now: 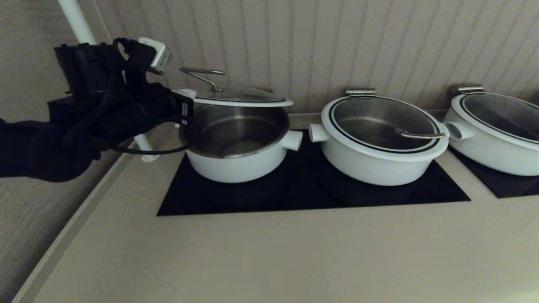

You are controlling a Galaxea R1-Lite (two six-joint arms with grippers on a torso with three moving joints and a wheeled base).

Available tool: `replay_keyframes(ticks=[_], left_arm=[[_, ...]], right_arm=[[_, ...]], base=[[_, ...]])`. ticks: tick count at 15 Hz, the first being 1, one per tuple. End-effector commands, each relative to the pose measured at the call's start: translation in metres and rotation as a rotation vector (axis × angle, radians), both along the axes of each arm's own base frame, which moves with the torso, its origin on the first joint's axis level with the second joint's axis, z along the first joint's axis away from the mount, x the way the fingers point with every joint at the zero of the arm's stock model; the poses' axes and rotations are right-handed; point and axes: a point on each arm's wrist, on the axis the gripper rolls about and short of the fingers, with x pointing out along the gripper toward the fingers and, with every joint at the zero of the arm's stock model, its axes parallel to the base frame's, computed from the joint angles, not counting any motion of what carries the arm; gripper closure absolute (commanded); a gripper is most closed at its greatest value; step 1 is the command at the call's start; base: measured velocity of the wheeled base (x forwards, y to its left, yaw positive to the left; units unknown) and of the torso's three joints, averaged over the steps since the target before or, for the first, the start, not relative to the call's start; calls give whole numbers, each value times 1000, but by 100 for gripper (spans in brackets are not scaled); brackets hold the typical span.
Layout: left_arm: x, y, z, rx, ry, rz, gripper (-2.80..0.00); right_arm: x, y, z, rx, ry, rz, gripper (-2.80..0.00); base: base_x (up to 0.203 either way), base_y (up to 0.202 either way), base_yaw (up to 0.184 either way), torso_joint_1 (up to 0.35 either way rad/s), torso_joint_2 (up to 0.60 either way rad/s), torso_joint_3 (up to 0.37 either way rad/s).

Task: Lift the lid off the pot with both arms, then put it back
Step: Close the pot lid

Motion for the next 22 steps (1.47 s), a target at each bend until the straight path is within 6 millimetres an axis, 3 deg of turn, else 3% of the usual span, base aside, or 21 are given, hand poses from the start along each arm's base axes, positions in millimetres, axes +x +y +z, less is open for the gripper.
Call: replay_keyframes(ticks=[1, 9, 22], left_arm=[[-3, 0, -3, 3, 7, -2, 0], [-10, 2, -36, 10, 11, -2, 0], [-15, 3, -67, 17, 72, -1, 0]], right_arm=[[0, 0, 0, -1, 2, 1, 0], [0, 0, 0, -1, 0, 1, 0], [0, 0, 0, -1, 2, 1, 0]], base=[[0, 0, 0, 0, 0, 0], [0, 0, 0, 0, 0, 0], [0, 0, 0, 0, 0, 0]])
